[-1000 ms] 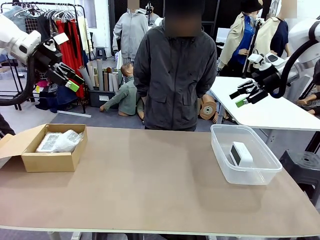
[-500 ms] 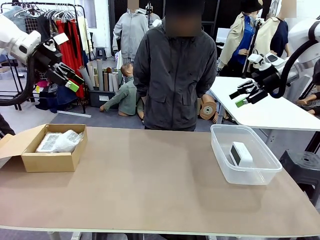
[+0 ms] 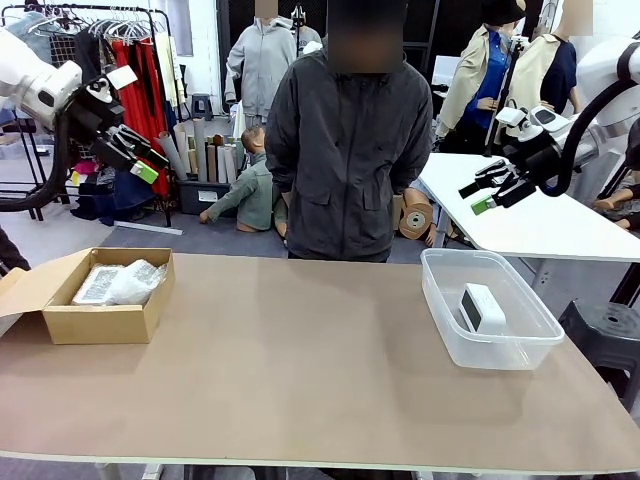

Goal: Separate and place wrapped and unwrapped clocks.
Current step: If the picked Digital clock is wrapped, place it in the Package Box ; if not, place it in the Organizing box.

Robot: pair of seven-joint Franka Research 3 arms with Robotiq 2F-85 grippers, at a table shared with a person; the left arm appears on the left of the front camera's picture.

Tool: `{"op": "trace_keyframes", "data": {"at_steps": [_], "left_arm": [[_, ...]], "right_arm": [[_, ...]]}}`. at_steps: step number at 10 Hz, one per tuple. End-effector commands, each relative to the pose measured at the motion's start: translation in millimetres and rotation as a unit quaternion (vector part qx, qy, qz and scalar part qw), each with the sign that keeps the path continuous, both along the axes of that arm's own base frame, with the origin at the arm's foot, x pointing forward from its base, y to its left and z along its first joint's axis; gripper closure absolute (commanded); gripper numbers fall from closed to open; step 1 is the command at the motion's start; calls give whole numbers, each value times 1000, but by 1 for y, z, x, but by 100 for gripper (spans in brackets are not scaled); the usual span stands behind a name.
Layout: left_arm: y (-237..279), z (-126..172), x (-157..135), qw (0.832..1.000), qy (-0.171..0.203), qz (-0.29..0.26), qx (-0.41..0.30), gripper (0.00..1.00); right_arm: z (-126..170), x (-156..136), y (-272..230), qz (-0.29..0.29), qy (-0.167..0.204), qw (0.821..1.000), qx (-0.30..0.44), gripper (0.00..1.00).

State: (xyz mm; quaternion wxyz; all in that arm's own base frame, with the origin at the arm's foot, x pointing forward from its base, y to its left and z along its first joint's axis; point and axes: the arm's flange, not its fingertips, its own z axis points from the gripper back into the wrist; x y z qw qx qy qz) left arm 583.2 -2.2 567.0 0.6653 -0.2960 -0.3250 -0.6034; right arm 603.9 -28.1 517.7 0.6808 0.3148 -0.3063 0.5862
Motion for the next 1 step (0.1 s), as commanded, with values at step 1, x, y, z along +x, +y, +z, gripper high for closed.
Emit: {"op": "trace_keyframes", "data": {"at_steps": [1], "left_arm": [[1, 0, -2, 1000, -7, -3, 0, 0]], "right_arm": [[1, -1, 2, -5, -6, 1000, -3, 0]]}}
